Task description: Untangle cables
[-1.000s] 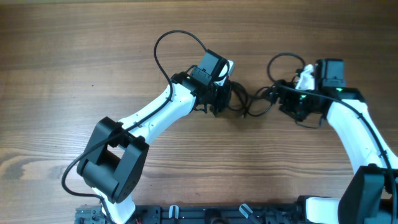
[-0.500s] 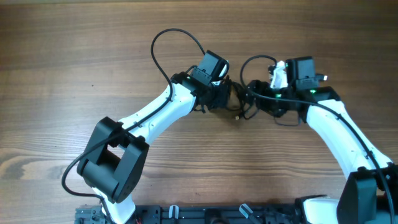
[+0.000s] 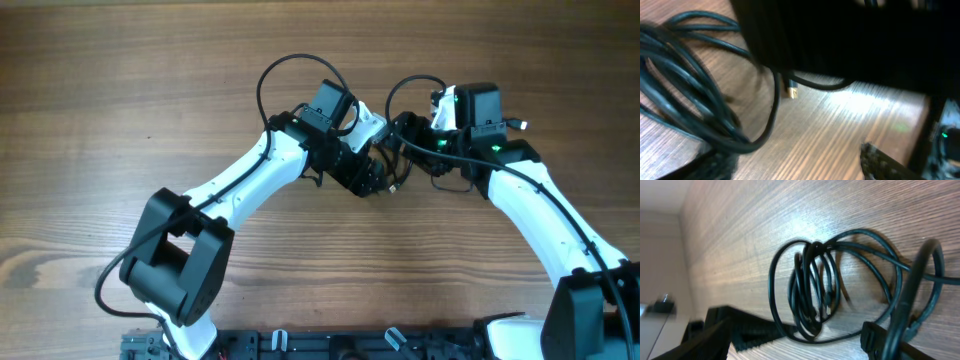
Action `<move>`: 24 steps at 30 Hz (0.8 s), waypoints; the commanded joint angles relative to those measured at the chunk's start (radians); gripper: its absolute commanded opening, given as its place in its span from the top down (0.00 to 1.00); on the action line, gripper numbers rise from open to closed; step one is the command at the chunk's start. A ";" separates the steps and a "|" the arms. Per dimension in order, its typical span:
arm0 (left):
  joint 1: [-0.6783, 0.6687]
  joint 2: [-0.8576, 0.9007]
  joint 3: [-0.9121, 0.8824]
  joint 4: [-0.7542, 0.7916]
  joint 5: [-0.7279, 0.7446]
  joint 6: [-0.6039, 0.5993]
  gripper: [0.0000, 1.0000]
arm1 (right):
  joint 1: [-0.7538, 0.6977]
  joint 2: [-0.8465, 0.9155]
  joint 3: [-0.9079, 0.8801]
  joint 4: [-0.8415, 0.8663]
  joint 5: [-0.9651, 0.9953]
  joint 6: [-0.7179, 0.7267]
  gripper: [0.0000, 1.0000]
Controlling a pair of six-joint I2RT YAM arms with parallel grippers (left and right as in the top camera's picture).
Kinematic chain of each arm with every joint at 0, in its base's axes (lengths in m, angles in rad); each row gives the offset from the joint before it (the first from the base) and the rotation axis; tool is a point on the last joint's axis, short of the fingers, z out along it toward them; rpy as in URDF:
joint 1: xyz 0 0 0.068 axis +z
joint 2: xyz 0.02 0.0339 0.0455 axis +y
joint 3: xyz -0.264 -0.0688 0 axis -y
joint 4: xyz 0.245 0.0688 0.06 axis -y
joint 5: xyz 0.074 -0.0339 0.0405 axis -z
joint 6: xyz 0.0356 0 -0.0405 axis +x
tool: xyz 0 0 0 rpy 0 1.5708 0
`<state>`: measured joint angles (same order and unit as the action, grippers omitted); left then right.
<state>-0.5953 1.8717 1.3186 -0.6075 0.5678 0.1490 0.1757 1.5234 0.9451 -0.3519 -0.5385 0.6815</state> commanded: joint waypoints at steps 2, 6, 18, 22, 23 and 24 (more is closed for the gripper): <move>-0.029 -0.027 -0.005 0.005 0.104 0.083 0.18 | 0.015 0.073 0.010 0.097 -0.135 0.057 0.15; -0.017 -0.026 -0.006 0.001 0.040 0.059 0.16 | 0.015 0.117 0.010 0.159 -0.174 0.171 0.13; 0.102 -0.027 -0.006 -0.010 0.034 -0.103 0.13 | 0.013 0.124 0.010 0.299 -0.165 0.214 0.05; 0.116 -0.034 -0.006 -0.008 0.042 -0.106 0.08 | -0.011 0.066 0.010 0.307 -0.158 0.238 0.00; 0.116 -0.040 -0.006 -0.006 0.042 -0.106 0.03 | -0.023 0.049 0.010 0.287 -0.150 0.237 0.00; 0.116 -0.042 -0.006 -0.003 0.042 -0.107 0.00 | -0.031 0.040 0.010 0.266 -0.139 0.236 0.00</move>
<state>-0.4831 1.8698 1.3186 -0.6167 0.5789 0.0639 0.1719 1.6321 0.9443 -0.0620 -0.6838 0.8978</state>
